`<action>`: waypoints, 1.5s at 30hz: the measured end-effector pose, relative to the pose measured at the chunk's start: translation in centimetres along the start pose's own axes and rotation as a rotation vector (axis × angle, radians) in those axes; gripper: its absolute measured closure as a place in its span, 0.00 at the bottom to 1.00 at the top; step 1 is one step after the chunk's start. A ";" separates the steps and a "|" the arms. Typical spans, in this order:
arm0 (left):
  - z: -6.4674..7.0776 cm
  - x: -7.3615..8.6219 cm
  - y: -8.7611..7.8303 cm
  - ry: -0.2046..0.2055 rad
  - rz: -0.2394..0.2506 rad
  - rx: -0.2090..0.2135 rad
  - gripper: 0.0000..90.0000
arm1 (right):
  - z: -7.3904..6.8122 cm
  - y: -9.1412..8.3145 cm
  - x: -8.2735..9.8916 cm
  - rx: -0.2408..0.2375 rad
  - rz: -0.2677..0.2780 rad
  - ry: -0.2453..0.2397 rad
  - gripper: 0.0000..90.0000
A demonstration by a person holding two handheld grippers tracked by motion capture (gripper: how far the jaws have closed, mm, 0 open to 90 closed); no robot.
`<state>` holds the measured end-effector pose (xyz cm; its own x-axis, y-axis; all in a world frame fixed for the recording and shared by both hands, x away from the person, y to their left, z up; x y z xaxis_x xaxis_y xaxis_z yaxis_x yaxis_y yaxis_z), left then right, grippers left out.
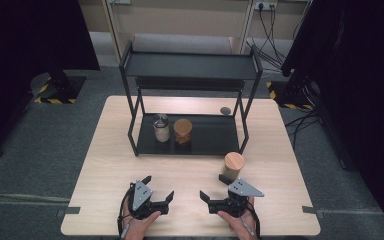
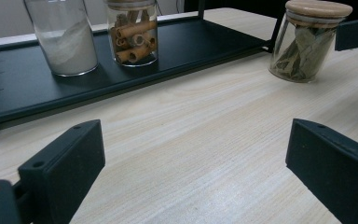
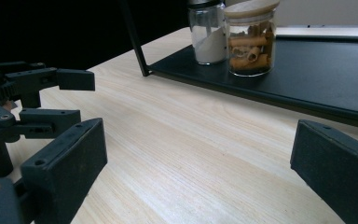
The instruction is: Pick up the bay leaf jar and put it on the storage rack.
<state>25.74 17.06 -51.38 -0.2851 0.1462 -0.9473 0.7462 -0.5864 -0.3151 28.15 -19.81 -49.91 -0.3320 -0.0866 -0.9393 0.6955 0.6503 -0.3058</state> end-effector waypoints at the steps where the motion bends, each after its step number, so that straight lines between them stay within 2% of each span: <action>1: 0.0 0.0 0.0 0.000 0.000 0.000 0.05 | 0.1 -0.1 0.0 0.003 0.000 0.002 0.04; 14: 0.0 0.0 0.0 0.000 0.001 0.000 0.05 | 0.2 -0.9 0.4 0.021 0.003 0.002 0.04; 35: 0.0 0.0 0.0 0.001 0.000 0.000 0.05 | 1.5 -2.6 0.9 0.087 0.016 0.022 0.04; 45: 0.0 0.0 0.0 0.000 0.000 -0.001 0.05 | 2.1 -3.1 0.8 0.147 0.018 0.018 0.04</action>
<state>25.73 17.05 -51.38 -0.2848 0.1466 -0.9473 0.7466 -0.5859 -0.3151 27.09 -23.52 -50.05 -0.3295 -0.0616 -0.9421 0.7866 0.5341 -0.3100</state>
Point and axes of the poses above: each handheld gripper's, and its own axes: y roughly forward along the jaws, x roughly out of its underside, z roughly to its right, the point moved 9 cm from there along y, roughly forward along the jaws, and after that the axes turned 5 degrees about x, right-handed, at the moved point
